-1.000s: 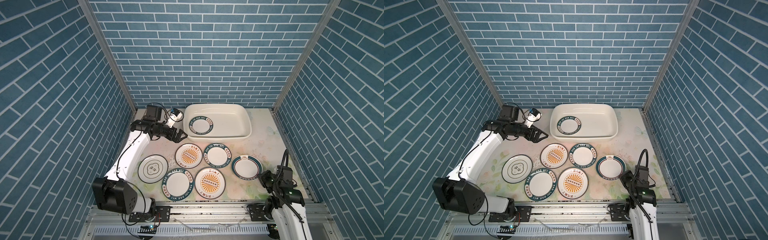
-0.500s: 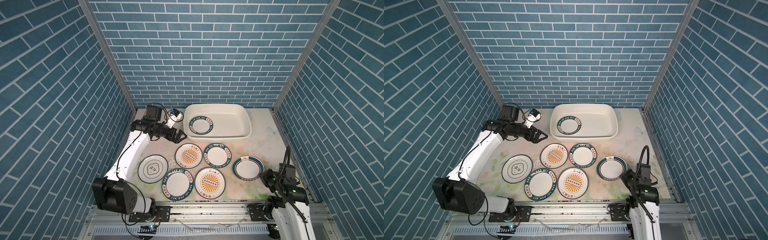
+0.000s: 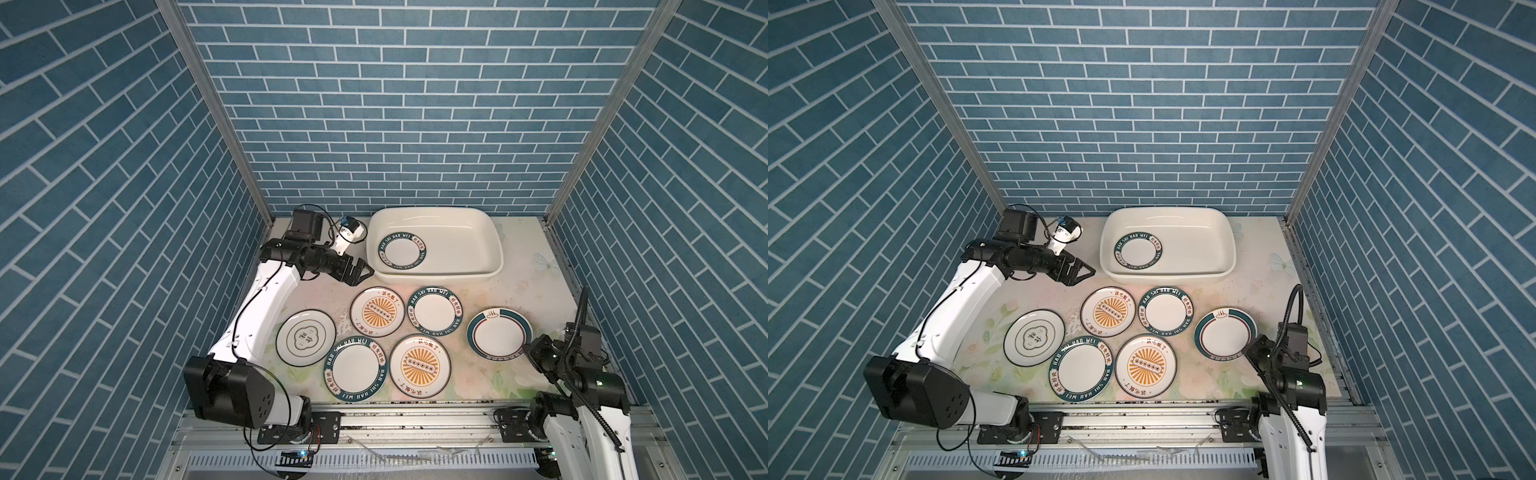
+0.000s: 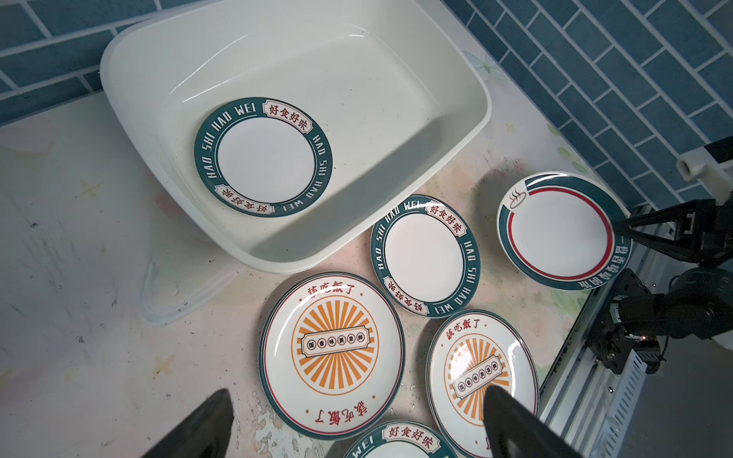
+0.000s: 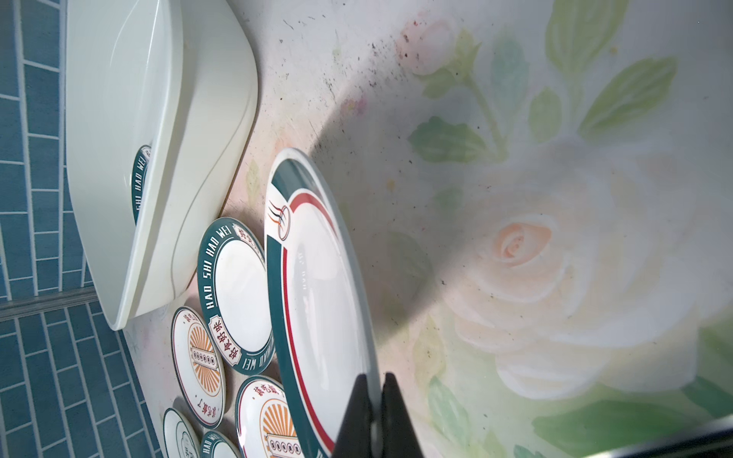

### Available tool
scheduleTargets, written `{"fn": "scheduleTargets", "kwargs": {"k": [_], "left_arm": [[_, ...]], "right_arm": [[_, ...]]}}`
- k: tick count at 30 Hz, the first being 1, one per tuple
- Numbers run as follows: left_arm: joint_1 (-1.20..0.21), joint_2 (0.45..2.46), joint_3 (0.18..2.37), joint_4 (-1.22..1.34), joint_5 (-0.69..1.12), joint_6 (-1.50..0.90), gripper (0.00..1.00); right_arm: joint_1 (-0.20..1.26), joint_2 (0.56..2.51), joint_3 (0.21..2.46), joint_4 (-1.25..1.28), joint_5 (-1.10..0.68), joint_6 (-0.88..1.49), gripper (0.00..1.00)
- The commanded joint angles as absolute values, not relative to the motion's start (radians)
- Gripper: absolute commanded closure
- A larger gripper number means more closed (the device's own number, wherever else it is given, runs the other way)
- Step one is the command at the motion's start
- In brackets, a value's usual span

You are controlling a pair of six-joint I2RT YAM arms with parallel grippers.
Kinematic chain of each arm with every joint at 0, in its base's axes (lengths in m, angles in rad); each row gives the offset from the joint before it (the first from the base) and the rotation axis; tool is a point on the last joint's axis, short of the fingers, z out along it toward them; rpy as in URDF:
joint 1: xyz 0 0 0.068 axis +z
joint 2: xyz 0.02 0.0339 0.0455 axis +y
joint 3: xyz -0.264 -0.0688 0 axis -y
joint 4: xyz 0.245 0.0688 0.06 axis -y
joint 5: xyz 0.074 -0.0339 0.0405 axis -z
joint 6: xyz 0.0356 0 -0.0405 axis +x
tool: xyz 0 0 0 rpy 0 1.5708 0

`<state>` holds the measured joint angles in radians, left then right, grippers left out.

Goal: Place the plates into the plastic bin on the countertop
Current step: Pick up the plate from the bottom-right of the table, then place the plate in the plastic bin.

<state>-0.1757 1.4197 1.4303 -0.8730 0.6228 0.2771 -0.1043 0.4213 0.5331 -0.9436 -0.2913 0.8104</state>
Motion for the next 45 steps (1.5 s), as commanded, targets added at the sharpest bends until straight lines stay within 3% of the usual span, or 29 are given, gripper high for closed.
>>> {"fn": "scheduleTargets", "kwargs": {"k": [1,26,45], "left_arm": [[-0.184,1.413,1.46,-0.909,0.632,0.291,0.0],[-0.182,1.421,1.463,-0.884,0.575,0.248,0.0],[-0.168,1.393,1.445,-0.863,0.53,0.243,0.0]], "right_arm": [[-0.107,0.427,0.582,-0.993,-0.296,0.775,0.97],[-0.108,0.561,0.771,-0.928,-0.4,0.769,0.97],[-0.097,0.863,0.937,-0.705,-0.449,0.776,0.98]]}}
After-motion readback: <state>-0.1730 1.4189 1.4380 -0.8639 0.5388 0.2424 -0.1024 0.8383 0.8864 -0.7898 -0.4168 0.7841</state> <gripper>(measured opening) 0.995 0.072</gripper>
